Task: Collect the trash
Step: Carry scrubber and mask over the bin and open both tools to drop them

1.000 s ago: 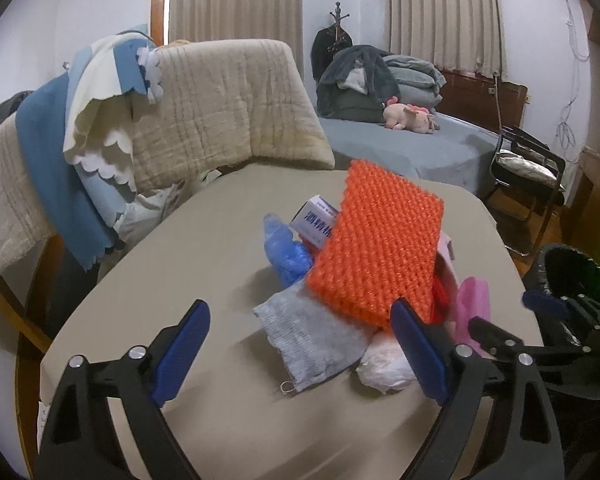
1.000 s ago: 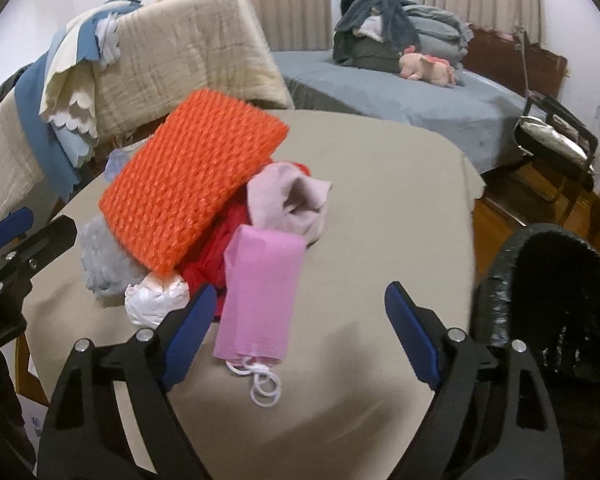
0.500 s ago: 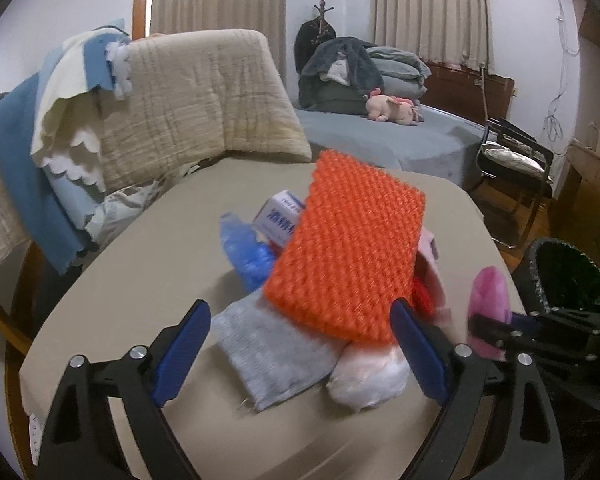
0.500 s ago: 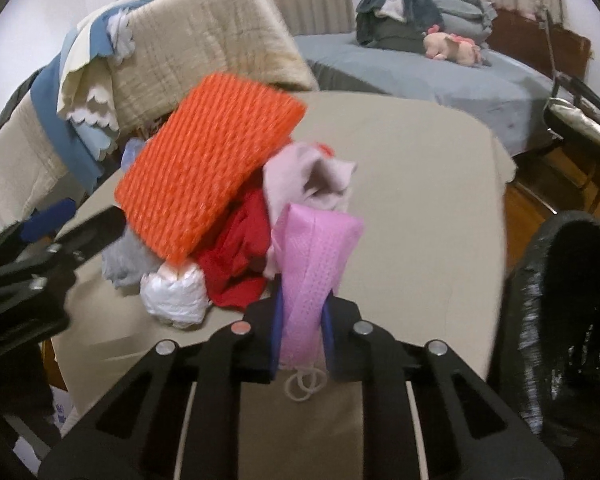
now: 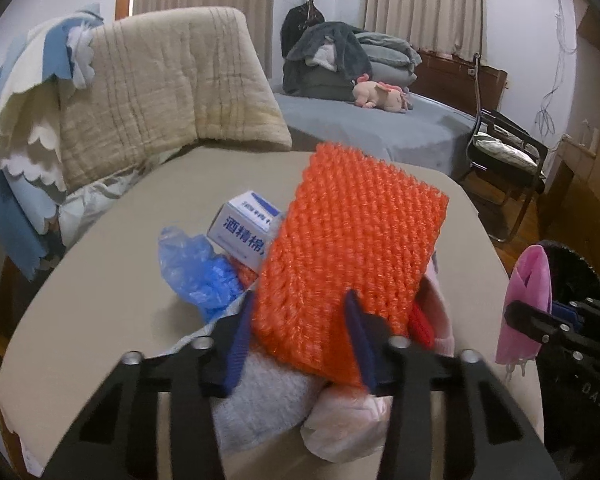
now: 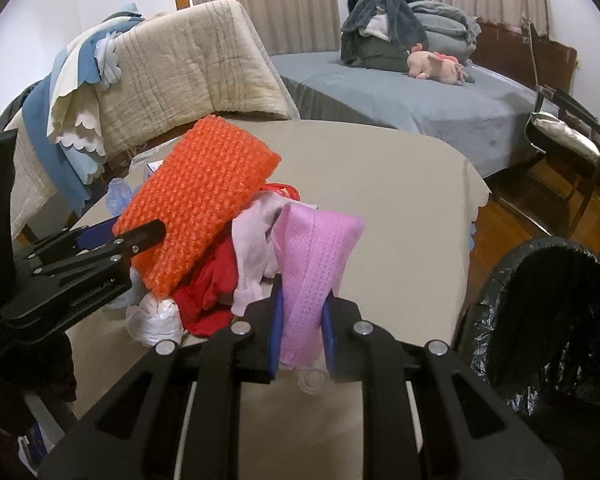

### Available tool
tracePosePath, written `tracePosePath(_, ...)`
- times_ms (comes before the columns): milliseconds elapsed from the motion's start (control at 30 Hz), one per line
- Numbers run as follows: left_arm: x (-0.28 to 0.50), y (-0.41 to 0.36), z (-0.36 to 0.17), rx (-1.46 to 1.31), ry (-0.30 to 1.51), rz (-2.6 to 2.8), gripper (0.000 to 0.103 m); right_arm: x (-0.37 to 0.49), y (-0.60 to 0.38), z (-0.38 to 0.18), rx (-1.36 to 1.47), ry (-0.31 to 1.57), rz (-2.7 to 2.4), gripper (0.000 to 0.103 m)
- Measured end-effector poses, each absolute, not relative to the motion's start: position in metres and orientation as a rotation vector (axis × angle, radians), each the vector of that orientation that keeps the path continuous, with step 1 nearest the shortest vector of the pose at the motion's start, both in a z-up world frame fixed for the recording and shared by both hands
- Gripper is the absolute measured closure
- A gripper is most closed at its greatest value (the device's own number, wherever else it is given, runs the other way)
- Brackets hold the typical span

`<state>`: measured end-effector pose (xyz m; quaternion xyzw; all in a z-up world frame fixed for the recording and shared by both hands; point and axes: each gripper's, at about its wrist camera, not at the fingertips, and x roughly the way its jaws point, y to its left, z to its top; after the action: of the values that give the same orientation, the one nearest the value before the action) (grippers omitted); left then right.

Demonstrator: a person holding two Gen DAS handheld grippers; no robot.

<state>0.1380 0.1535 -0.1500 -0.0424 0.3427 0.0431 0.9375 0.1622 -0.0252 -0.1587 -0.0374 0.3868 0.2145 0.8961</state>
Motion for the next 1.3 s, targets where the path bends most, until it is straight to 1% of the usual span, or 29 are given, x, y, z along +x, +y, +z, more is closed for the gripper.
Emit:
tracePosePath(33,0.137,0.153,-0.149,-0.087,0.694,0.083,0.084,0.162,-0.025,-0.158,-0.078,0.801,0.445,0.087)
tracePosePath(67,0.136,0.153,-0.147,-0.092,0.692,0.072,0.088,0.162,-0.026,-0.158,-0.078,0.798,0.446,0.087)
tracePosePath(233,0.13,0.151,-0.14,-0.102,0.668,0.069,0.09,0.16,-0.025,-0.149,-0.082,0.775,0.453,0.087)
tracePosePath(633,0.109,0.118,-0.092,-0.107,0.571,0.013,0.09,0.146,-0.062,-0.11,-0.026,0.707,0.415,0.087)
tracePosePath(833,0.106,0.079,-0.075,-0.097,0.557,-0.09,0.09,0.135,-0.102,-0.088,-0.004,0.661,0.343,0.087)
tracePosePath(1000,0.108,0.04,-0.072,-0.076,0.562,-0.179,0.09,0.123,-0.148,-0.08,0.012,0.641,0.252,0.087)
tracePosePath(1300,0.118,-0.041,-0.086,-0.026,0.615,-0.354,0.09,0.103,-0.228,-0.096,0.036,0.67,0.061,0.087)
